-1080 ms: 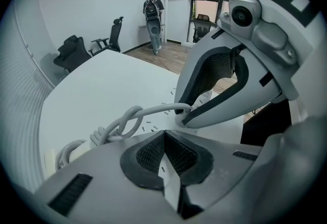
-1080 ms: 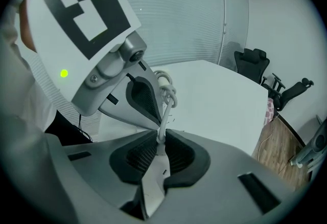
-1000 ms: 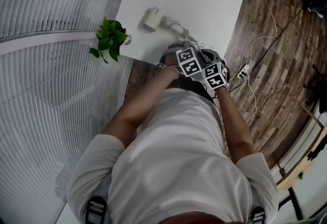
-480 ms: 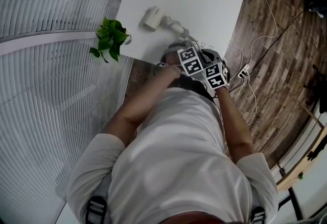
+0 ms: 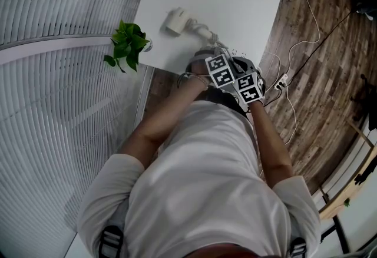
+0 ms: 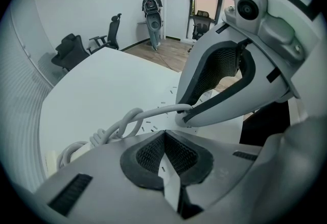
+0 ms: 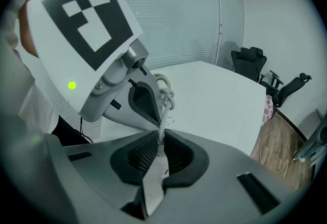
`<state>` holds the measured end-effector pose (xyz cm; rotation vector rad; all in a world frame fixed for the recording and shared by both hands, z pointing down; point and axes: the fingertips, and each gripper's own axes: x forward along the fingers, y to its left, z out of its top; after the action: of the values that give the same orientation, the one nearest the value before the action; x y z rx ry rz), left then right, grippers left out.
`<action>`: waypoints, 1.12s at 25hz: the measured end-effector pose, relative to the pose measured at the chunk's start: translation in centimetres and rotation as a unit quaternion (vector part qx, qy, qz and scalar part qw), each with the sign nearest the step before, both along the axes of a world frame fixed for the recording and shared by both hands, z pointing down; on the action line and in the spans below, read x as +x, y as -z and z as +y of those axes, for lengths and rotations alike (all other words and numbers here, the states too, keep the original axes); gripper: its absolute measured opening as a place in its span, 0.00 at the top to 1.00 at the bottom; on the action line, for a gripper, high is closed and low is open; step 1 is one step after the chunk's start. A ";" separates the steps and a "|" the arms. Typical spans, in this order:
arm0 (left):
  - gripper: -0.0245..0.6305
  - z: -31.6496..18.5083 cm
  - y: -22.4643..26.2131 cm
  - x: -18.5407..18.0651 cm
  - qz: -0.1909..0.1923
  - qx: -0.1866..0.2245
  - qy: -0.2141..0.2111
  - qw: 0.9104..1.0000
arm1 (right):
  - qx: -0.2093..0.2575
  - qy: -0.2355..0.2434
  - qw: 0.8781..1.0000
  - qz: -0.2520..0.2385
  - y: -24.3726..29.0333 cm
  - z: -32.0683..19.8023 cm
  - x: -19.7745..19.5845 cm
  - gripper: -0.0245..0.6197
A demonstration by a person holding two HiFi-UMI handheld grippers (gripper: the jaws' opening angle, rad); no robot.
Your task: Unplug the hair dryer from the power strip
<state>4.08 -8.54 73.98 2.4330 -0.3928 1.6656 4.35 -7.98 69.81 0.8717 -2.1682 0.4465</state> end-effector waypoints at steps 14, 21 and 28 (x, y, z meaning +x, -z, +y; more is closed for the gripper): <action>0.91 -0.1 0.3 0.1 0.006 -0.025 0.000 1.000 | 0.067 0.007 0.997 -0.031 7.2 -3.9 -0.7 0.87; 0.91 0.0 0.2 0.0 0.009 -0.018 0.002 1.000 | 0.041 0.008 0.999 -0.026 5.5 -2.3 0.2 0.87; 0.91 0.1 0.4 0.2 0.013 -0.019 0.006 1.000 | 0.041 0.009 0.999 -0.030 5.7 -2.1 0.4 0.87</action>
<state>4.28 -8.46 73.59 2.4177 -0.3674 1.6201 4.71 -10.10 64.11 0.8936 -2.2605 0.3826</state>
